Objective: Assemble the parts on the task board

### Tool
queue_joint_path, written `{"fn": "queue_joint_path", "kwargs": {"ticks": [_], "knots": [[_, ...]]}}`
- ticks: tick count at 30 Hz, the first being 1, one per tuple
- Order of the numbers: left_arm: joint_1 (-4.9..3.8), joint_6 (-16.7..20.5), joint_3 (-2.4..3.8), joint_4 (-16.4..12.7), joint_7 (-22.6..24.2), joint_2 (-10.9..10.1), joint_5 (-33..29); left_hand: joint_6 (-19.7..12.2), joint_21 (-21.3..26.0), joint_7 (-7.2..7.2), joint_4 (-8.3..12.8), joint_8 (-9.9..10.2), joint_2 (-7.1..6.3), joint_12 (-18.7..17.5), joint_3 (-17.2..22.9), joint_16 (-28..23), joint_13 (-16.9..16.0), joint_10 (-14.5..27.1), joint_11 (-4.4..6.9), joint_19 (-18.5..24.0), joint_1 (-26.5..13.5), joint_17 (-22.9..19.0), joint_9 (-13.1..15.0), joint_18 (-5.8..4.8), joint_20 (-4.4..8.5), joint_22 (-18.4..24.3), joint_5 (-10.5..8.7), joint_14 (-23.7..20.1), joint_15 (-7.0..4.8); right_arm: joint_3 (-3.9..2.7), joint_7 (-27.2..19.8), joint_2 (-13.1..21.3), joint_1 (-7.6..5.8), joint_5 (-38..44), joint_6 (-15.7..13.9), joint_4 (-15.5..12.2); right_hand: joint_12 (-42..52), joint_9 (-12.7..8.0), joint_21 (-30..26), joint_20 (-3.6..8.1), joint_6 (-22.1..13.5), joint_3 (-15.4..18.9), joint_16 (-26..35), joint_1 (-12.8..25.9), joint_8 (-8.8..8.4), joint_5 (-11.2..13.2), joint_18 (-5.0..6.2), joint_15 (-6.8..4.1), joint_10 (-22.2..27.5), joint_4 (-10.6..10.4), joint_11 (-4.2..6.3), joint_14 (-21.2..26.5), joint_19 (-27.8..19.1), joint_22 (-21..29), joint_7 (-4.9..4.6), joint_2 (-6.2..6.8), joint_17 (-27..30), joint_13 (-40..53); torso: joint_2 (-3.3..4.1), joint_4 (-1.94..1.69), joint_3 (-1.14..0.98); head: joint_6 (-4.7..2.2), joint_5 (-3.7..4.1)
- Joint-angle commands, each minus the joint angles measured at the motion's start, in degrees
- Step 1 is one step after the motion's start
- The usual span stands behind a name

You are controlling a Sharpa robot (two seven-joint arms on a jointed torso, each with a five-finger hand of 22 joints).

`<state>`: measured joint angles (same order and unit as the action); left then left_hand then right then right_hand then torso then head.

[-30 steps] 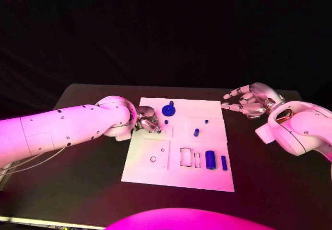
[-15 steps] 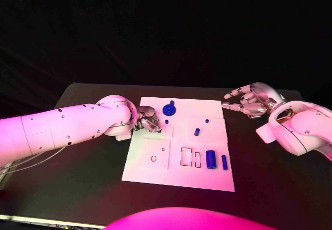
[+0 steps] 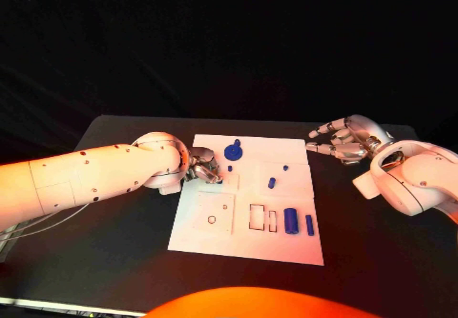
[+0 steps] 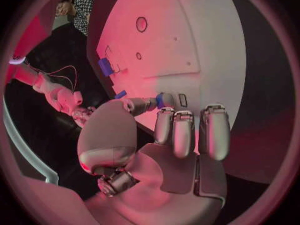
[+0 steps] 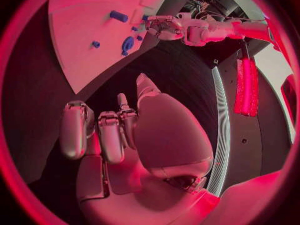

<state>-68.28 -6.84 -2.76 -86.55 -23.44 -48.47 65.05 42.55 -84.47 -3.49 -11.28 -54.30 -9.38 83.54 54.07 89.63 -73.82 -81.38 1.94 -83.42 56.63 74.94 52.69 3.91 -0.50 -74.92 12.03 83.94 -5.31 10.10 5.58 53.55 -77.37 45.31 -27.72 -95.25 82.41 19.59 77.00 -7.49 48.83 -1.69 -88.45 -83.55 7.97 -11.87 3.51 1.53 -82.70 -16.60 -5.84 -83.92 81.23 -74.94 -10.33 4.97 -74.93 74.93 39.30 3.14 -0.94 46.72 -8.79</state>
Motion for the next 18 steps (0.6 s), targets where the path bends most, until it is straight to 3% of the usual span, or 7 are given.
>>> {"fn": "queue_joint_path", "kwargs": {"ticks": [1, 12, 18], "knots": [[0.09, -0.4, -0.06, -0.1, -0.2, 0.1, 0.6, 1.8, -0.3, 1.32, 8.8, 0.2, 0.24, -0.2, 8.7, 0.4, 0.0, 0.3, 0.04, -0.1, 0.8, 15.1, 0.0, -1.05, -0.3, -0.7, 0.25, 6.1, 0.11, 0.0, -0.7, 0.0, 0.05, 0.0, 0.8, 0.0, -0.1, 0.0, -0.2, 0.23, 0.3, -0.3, 0.2, 0.1, 0.36, 0.2, 0.06, -0.32, 0.1, 0.0, 0.43, -4.7, 0.0, -5.2, 0.02, -0.61, -9.5, 5.7, 0.01, -0.03, -0.03, -0.01, 0.0], [0.08, -0.4, -0.08, 0.0, -0.5, 0.6, 0.5, 1.9, -0.3, 1.32, 8.8, 0.2, 0.21, -0.2, 8.7, 0.4, 0.1, 0.3, 0.04, -0.1, 0.9, 15.1, 0.0, -1.06, -0.31, -0.7, 0.27, 6.1, 0.12, 0.0, -0.7, 0.1, 0.06, 0.0, 0.8, -0.1, -0.1, 0.0, -0.2, 0.24, 0.2, -0.2, 0.2, 0.2, 0.42, 0.2, 0.06, -0.33, 0.1, 0.0, 0.43, -4.7, 0.0, -5.2, 0.02, -0.66, -9.4, 5.6, 0.03, 0.11, -0.14, -0.11, 0.02], [0.05, -0.7, -0.07, 0.4, -1.2, 1.1, -1.3, 3.1, -0.3, 1.58, 8.5, 0.3, -0.7, -0.1, 8.4, 0.4, -0.3, -0.1, 0.25, -0.2, 1.2, 15.1, 0.0, -1.07, -0.43, -0.8, 1.48, 6.1, -0.06, 0.0, -0.6, 0.2, 0.06, -0.1, 0.8, -0.1, -0.2, 0.0, -0.3, 0.25, 0.2, -0.2, 0.2, 0.4, 0.46, 0.2, 0.08, -0.33, 0.1, 0.0, 0.44, -4.7, 0.0, -5.2, 0.02, -0.72, -9.4, 5.6, 0.0, 0.04, -0.05, -0.01, 0.19]]}}
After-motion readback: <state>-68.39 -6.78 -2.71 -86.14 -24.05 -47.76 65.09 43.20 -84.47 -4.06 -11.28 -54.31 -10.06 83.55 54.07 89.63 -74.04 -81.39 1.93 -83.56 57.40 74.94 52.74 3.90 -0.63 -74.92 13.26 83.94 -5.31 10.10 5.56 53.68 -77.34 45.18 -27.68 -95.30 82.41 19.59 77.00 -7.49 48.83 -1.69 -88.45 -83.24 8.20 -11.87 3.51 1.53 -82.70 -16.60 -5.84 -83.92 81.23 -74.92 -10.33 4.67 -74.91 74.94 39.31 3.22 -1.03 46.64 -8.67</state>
